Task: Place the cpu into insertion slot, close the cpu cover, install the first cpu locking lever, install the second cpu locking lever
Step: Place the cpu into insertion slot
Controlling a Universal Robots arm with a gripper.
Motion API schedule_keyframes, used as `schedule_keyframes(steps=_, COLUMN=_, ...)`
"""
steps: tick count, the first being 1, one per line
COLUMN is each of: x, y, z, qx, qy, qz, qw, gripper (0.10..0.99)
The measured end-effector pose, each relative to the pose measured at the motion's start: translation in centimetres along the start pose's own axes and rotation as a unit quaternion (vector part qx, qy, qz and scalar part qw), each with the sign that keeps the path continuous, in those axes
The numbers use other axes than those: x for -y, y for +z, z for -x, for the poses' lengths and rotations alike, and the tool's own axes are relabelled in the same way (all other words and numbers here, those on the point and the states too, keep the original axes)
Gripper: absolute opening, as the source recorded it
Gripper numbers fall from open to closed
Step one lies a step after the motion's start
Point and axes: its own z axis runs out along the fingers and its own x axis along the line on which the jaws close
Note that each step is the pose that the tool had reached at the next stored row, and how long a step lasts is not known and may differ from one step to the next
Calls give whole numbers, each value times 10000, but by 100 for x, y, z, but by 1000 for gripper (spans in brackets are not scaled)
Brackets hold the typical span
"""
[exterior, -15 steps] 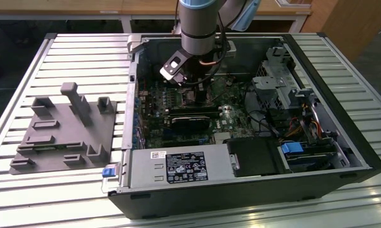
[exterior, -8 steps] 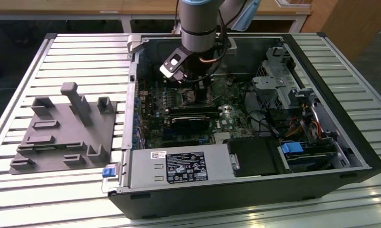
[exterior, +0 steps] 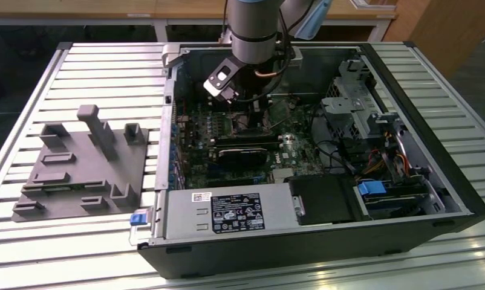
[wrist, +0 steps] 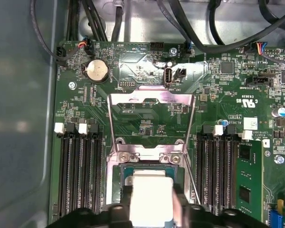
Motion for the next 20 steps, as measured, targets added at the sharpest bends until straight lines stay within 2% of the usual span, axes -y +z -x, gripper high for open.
schedule_keyframes(steps=2, x=-5, y=-8, z=0, qx=0, qy=0, qz=-15, qw=10000, gripper=357)
schedule_keyframes(steps=3, x=-6, y=-12, z=0, qx=0, qy=0, qz=-23, qw=10000, gripper=357)
schedule_keyframes(steps=5, x=-8, y=-21, z=0, qx=1, qy=1, qz=-36, qw=10000, gripper=239)
schedule_keyframes(steps=6, x=-9, y=-25, z=0, qx=0, qy=1, qz=-40, qw=10000, gripper=239)
schedule_keyframes(steps=8, x=-10, y=-32, z=0, qx=0, qy=1, qz=-47, qw=10000, gripper=122)
schedule_keyframes(steps=20, x=-16, y=-122, z=-1, qx=-8, qy=1, qz=-70, qw=10000, gripper=106)
